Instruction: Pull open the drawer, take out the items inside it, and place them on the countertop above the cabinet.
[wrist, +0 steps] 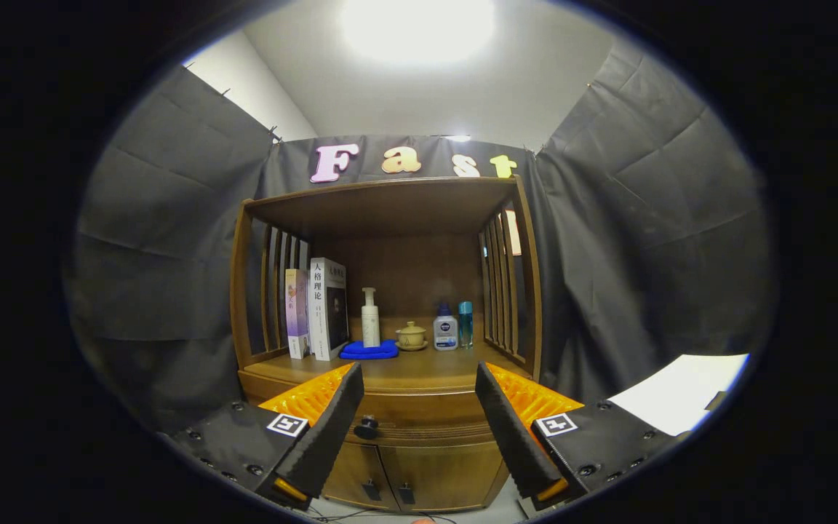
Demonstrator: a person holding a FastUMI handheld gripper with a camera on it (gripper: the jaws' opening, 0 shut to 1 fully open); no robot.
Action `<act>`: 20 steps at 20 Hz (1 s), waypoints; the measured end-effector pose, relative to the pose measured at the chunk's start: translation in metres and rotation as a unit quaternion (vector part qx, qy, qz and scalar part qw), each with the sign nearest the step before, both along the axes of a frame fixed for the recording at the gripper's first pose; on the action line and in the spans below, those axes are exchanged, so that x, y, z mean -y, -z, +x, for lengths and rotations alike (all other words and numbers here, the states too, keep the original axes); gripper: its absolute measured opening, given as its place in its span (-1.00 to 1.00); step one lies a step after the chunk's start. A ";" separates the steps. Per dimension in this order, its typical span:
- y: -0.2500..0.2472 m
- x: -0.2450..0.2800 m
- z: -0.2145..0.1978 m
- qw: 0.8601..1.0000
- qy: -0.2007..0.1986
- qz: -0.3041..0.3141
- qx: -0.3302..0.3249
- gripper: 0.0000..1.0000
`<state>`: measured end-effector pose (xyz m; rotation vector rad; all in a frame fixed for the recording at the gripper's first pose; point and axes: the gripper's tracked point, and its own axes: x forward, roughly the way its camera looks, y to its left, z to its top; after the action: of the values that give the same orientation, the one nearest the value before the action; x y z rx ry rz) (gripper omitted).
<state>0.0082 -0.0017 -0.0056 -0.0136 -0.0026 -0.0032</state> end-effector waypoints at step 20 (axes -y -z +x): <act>0.097 -0.066 0.107 0.998 -0.028 0.021 -0.052 0.96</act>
<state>0.1153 0.0638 -0.1030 0.0289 0.1013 0.0529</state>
